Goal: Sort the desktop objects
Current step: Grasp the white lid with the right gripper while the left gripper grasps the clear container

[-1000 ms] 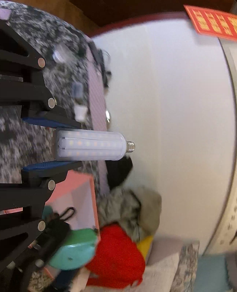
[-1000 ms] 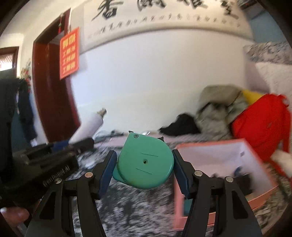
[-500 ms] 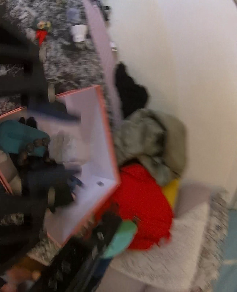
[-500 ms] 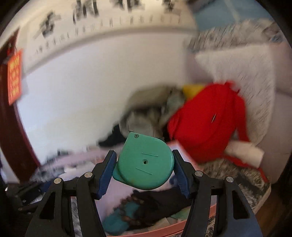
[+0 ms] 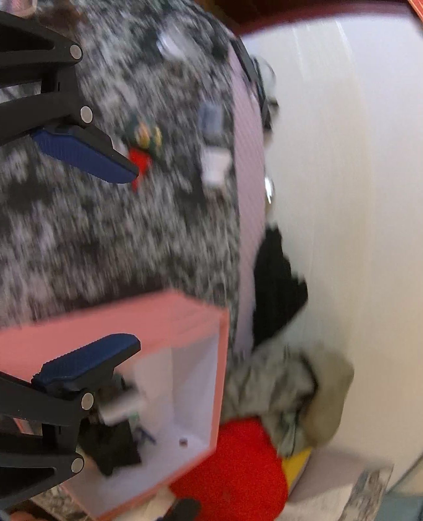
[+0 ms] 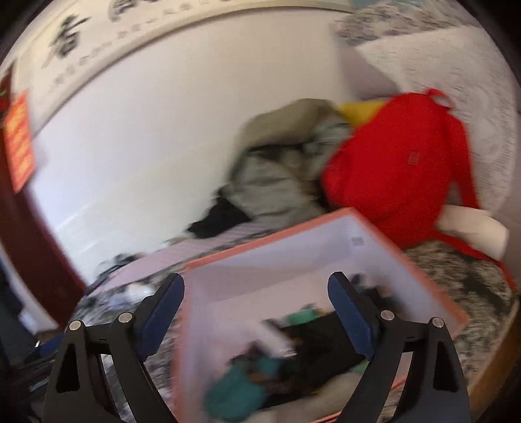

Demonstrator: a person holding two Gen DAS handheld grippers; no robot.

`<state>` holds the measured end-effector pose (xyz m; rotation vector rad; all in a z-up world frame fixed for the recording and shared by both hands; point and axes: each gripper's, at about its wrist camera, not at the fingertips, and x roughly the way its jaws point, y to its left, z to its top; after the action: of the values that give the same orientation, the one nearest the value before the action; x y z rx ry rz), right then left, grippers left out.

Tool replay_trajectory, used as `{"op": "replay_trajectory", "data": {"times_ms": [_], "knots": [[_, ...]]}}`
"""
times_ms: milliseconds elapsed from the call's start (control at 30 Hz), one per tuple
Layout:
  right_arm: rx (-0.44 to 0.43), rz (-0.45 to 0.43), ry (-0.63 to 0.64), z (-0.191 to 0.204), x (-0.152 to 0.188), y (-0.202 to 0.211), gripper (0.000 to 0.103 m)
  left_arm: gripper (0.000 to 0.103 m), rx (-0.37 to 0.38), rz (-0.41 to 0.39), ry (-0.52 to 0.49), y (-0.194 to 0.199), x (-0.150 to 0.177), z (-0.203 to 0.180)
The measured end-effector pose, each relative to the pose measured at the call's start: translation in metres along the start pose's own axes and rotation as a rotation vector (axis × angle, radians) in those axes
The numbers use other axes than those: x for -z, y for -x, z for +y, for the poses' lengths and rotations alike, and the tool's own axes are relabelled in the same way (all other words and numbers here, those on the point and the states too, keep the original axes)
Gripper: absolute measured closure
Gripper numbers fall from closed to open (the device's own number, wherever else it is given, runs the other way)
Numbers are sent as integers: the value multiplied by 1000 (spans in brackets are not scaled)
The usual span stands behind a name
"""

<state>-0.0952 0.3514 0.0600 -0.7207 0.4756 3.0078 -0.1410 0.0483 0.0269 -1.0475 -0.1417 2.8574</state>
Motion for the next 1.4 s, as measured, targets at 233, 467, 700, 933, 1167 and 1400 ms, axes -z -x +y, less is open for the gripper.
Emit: {"op": "replay_trajectory", "data": {"times_ms": [233,467,700,933,1167,1400], "knots": [[-256,36,235,138,50,-14,7,23,-173,9,107,14,27,120],[-343,241,389,233,116,-93,7,23,-264,84,257,-27,48,244],[-279,410,391,250,144,-195,7,23,-251,126,251,-102,9,303],[-252,446,473,266,154,-260,7,23,-280,169,99,-181,-22,310],[-275,522,455,271,176,-298,7,23,-401,168,-28,-249,-45,300],[-275,492,539,276,185,-297,11,73,-424,69,113,-223,-60,327]]}}
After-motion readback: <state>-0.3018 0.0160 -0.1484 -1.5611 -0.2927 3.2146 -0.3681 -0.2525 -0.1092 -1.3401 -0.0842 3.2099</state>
